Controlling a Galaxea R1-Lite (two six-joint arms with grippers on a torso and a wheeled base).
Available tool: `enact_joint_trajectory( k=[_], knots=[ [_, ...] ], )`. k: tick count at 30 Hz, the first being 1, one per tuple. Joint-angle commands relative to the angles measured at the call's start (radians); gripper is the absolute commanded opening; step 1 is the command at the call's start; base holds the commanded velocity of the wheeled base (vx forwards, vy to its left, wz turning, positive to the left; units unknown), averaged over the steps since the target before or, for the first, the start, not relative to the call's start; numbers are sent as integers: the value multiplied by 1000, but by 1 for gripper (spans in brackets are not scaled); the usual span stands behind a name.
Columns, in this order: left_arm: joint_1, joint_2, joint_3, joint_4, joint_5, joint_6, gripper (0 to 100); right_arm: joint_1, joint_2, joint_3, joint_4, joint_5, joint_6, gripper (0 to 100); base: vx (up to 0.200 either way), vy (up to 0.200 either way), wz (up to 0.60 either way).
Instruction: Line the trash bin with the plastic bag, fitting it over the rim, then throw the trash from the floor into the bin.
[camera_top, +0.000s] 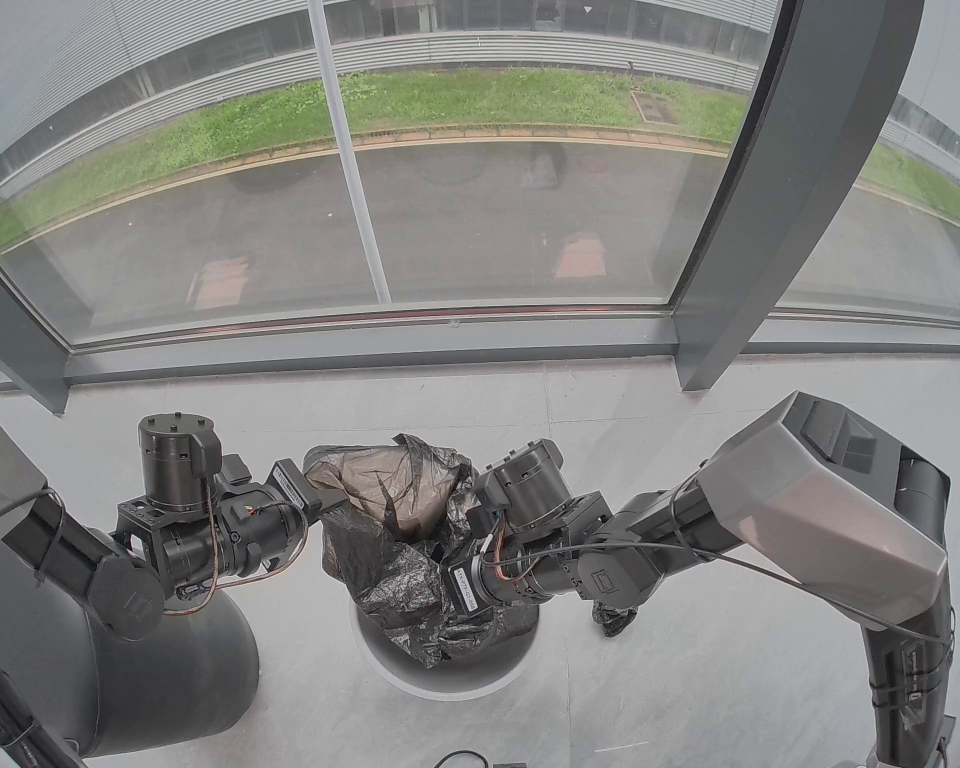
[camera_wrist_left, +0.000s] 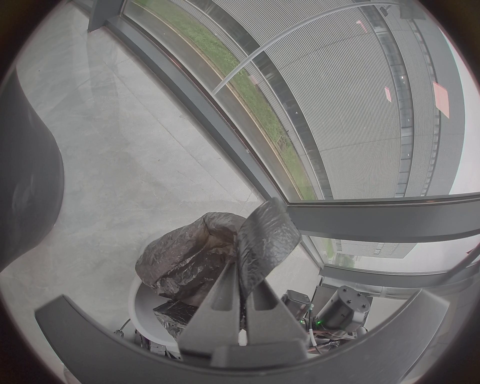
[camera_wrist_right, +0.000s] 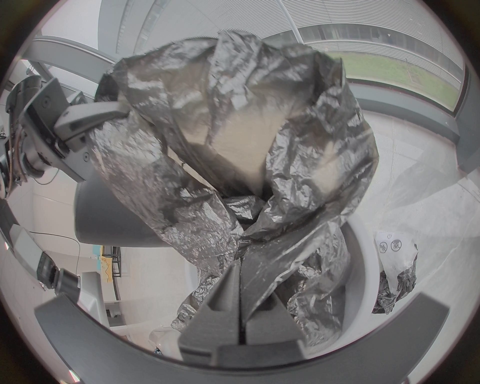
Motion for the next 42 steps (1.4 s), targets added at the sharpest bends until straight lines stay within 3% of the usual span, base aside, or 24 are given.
enact_joint_trajectory(
  k=[1,10,17,22,35,42],
  knots=[
    [1,44,-5,0,-1,0,0,-8,46,-5,12,-4,2,0,0,0,0],
    [-17,69,4,19,-23,1,0,-4,-59,159,3,7,5,0,0,0,0],
    [-11,67,19,134,-17,93,0,4,-187,315,3,7,2,0,0,0,0],
    [-3,72,47,131,-15,145,0,2,-207,389,-13,1,0,0,0,0,0],
    [-5,156,85,131,-14,317,0,-14,-120,519,-246,-50,2,0,0,0,0],
    [-11,190,98,125,28,417,0,-14,-117,539,-278,-51,-3,0,0,0,0]
  ],
)
